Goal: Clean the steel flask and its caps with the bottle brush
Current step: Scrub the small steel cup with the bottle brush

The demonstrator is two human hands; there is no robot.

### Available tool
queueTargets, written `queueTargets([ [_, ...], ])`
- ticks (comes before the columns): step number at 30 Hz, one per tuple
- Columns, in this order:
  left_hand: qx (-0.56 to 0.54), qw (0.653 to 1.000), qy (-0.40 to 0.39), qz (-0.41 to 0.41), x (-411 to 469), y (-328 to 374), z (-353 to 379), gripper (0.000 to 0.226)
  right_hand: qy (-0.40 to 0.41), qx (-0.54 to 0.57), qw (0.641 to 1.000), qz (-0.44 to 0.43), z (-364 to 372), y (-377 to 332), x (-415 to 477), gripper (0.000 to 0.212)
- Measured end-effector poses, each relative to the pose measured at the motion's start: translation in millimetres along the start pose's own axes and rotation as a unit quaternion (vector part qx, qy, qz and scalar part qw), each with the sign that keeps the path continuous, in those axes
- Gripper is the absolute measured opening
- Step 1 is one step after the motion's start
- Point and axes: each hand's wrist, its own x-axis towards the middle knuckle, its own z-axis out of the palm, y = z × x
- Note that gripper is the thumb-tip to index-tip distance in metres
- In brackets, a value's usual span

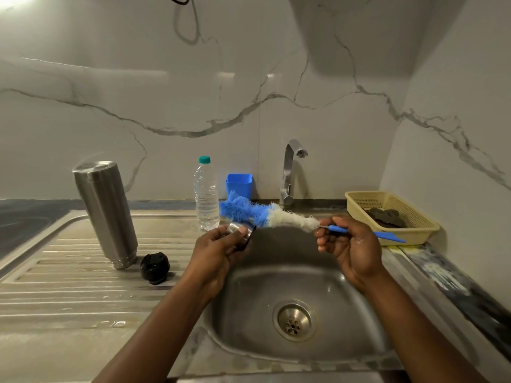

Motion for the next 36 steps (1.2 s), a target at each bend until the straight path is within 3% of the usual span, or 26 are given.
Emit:
queueTargets([
  [5, -0.052, 0.998, 0.025, -0.006, 4.6, 4.2, -2.4, 0.032, 0.03, 0.011, 0.999, -0.012, -13.6, -14.9, -0.5, 0.037],
  [9, -0.036, 0.999, -0.003, -0.033, 1.0, -2.4, 2.8, 0.034, 0.003, -0.002, 1.0, 0.004, -5.5, -4.1, -0.6, 0.037],
  [22, -0.053, 0.998, 0.021, -0.024, 1.8, -1.9, 2.9, 0.02, 0.001, -0.014, 1.0, 0.004, -6.5, -4.1, 1.1, 0.039],
  [31, -0.061, 0.997, 0.045, -0.011, 6.3, 2.3, -2.6, 0.02, 0.015, -0.002, 1.0, -0.009, -7.9, -5.1, 0.7, 0.04],
  [36, -0.03, 0.999, 0.013, -0.029, 3.3, -4.1, 3.6, 0.029, -0.001, -0.003, 1.0, -0.001, -0.7, -3.8, -1.9, 0.038],
])
